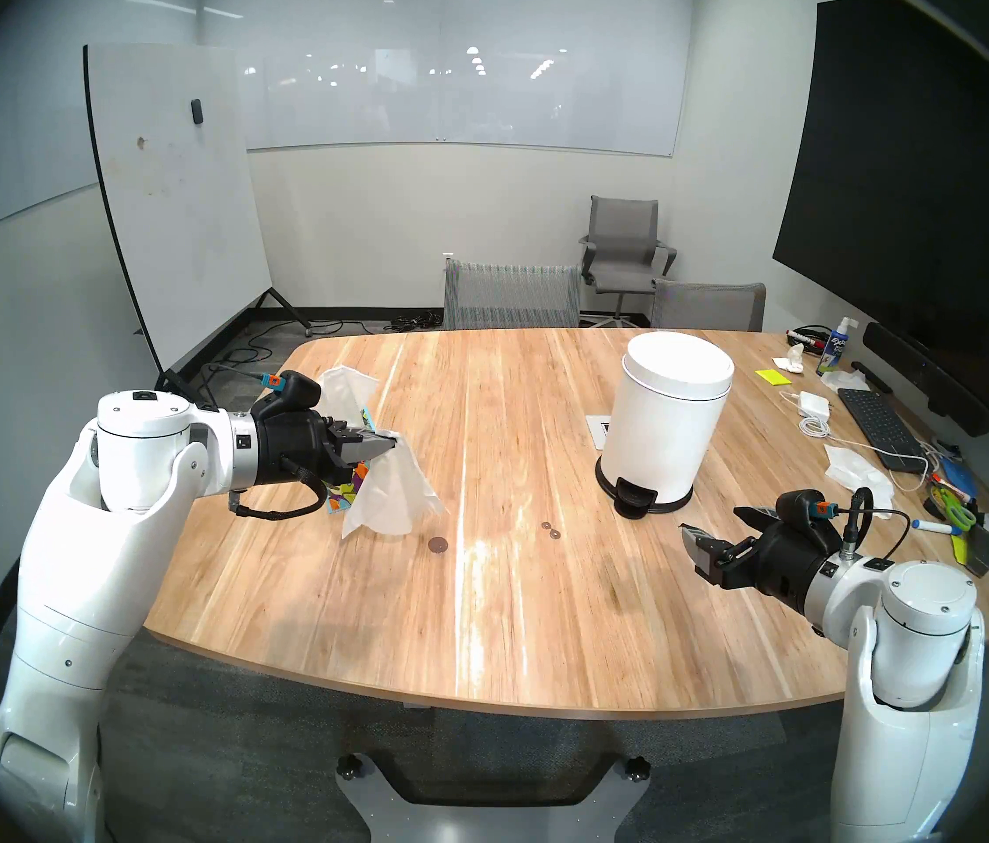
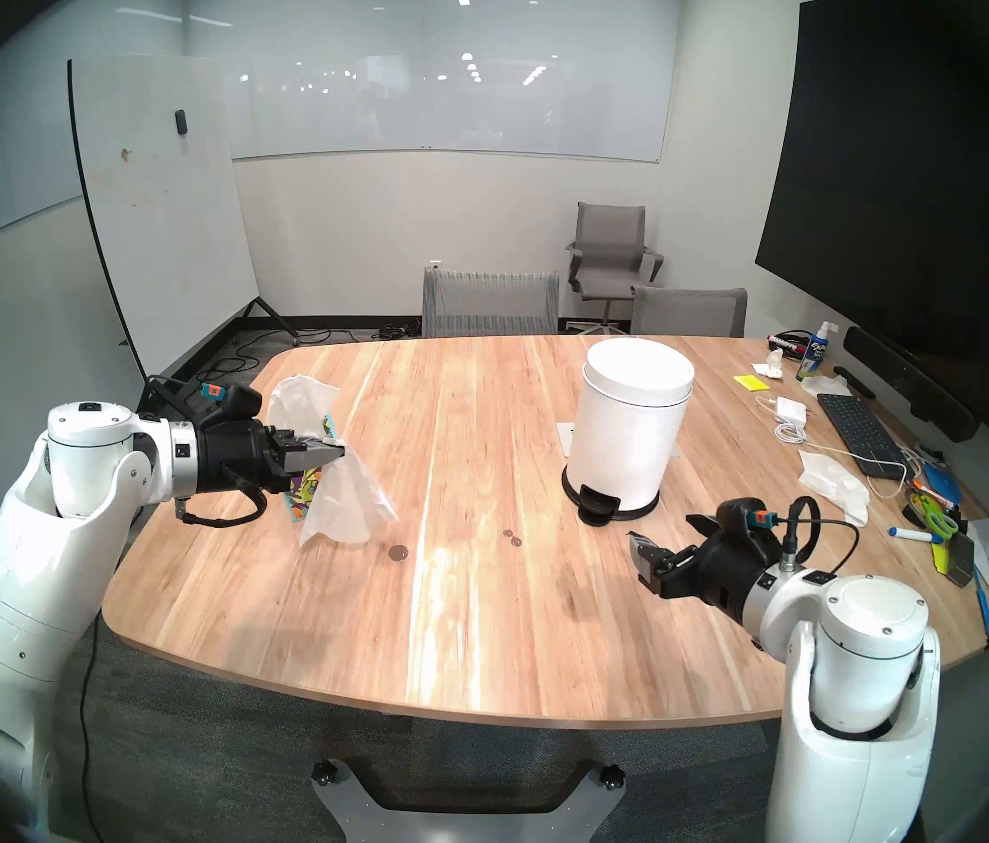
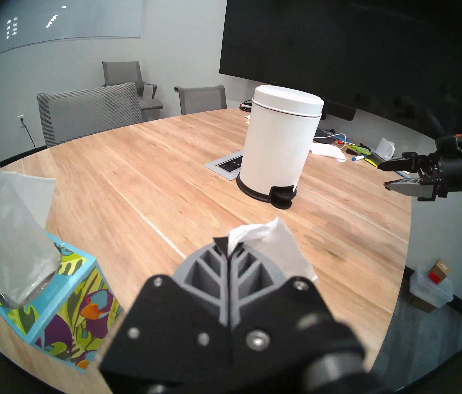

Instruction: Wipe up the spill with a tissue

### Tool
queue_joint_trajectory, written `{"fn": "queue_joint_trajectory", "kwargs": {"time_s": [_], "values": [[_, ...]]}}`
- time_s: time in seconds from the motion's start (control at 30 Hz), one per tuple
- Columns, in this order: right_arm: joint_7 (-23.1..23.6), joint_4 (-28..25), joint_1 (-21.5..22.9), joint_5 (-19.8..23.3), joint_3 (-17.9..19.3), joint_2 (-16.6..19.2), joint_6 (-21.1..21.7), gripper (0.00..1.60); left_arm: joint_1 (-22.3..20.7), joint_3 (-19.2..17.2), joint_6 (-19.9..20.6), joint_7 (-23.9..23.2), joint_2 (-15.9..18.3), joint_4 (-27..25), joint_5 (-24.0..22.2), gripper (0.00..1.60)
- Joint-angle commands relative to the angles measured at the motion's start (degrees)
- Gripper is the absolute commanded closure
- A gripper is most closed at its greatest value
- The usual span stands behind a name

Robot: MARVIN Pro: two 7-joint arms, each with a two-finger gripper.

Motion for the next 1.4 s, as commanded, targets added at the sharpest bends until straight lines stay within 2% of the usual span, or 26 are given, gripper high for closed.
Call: {"fn": "queue_joint_trajectory", "kwargs": {"time_s": [0.0,0.43,0.9,1.37], "values": [[0.0,-1.0,0.1,0.0,0.1,0.0,0.0,0.0,1.3,-0.4,-1.5,-0.3,-0.3,-0.5,-0.1,1.6],[0.0,-1.0,0.1,0.0,0.1,0.0,0.0,0.0,1.4,1.4,-2.8,-0.5,-1.3,2.3,1.7,1.6],[0.0,-1.1,0.1,0.0,0.1,0.0,0.0,0.0,2.5,2.8,-3.1,-0.1,-2.3,2.4,2.8,1.6],[0.0,-1.0,0.1,0.0,0.1,0.0,0.0,0.0,6.2,4.5,-4.0,1.0,-2.8,1.7,4.0,1.6]]}}
